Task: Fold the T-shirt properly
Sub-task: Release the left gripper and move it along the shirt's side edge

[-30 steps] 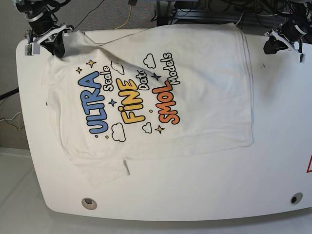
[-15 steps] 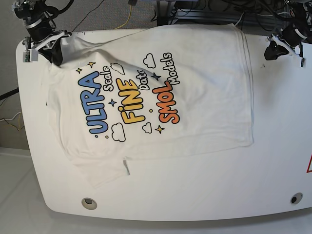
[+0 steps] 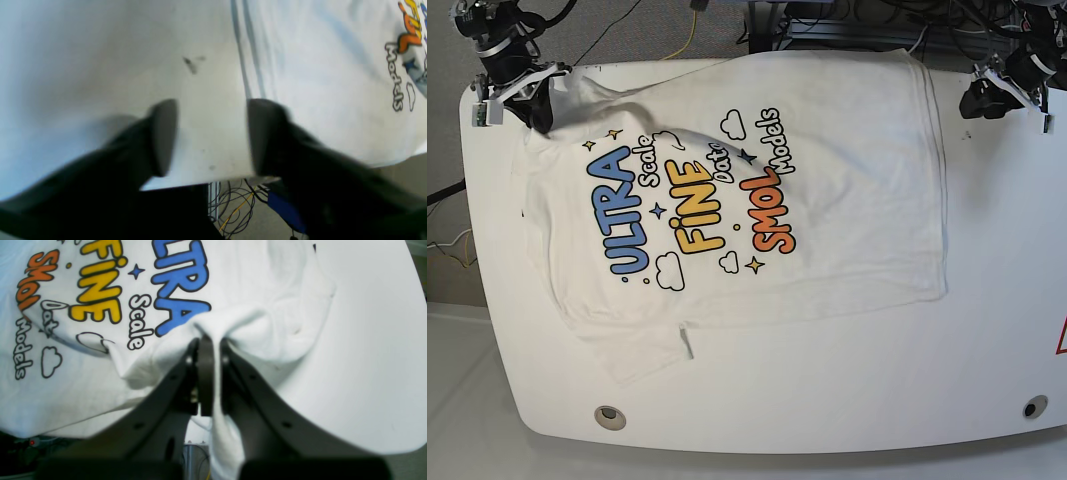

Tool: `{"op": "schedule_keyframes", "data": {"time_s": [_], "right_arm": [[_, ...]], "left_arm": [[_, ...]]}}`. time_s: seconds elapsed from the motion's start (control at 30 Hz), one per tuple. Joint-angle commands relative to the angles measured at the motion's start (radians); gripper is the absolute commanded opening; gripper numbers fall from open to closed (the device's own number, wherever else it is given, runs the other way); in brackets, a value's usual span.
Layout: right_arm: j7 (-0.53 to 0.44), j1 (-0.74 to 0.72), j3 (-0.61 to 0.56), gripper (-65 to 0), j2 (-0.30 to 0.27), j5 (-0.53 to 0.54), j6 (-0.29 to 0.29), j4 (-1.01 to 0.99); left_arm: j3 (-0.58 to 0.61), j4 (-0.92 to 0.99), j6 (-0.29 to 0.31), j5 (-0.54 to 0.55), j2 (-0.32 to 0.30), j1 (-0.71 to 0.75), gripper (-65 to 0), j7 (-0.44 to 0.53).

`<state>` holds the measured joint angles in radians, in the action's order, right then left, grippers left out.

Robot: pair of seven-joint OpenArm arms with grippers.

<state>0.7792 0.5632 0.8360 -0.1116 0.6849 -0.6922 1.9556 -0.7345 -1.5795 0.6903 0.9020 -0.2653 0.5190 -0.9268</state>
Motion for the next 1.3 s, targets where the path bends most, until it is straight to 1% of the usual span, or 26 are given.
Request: {"op": "schedule_keyframes", "data": {"time_s": [0.0,0.1,0.43,0.53,0.57,0.6,0.73,0.87,1.1,1.27], "right_arm": [[-0.027,0.004,0.007,-65.0,-0.016,0.019,-0.006,0.013],[-0.033,0.008,0.014,-65.0,-0.014,0.019,-0.006,0.017],[-0.031,0.007,0.011,-65.0,-0.013,0.017,-0.006,0.02],[-0.031,0.004,0.012,-65.0,-0.014,0.016,-0.006,0.021],[0.003,-0.022,-0.014,-64.9,0.014,0.015,-0.002,0.006],[0.006,-0.035,-0.024,-65.0,0.02,0.02,-0.002,0.006],[0.05,-0.048,-0.033,-65.0,0.019,0.026,-0.002,0.006],[0.079,-0.062,-0.036,-65.0,0.023,0.026,-0.002,0.006],[0.087,-0.078,-0.036,-65.0,0.025,0.026,-0.002,0.005],[0.087,-0.084,-0.036,-65.0,0.022,0.022,-0.001,0.005]], "left_arm": [[-0.004,-0.018,0.008,0.019,-0.012,0.008,-25.3,0.019],[0.017,-0.01,0.008,0.024,-0.013,0.002,-24.5,-0.002],[0.052,-0.012,0.008,0.026,-0.007,-0.005,-25.4,-0.022],[0.081,-0.013,0.008,0.024,-0.006,-0.006,-25.8,-0.019],[0.068,-0.006,0.006,0.018,0.004,-0.029,-26.1,-0.039],[0.068,-0.008,0.006,0.021,0.004,-0.049,-26.1,-0.041],[0.063,-0.009,0.006,0.029,0.004,-0.087,-26.1,-0.091],[0.014,-0.023,0.006,0.03,0.004,-0.098,-26.2,-0.15],[-0.069,-0.103,0.006,0.03,0.011,-0.127,-26.2,-0.262],[-0.118,-0.175,0.002,0.076,0.033,-0.127,-26.2,-0.306]]}}
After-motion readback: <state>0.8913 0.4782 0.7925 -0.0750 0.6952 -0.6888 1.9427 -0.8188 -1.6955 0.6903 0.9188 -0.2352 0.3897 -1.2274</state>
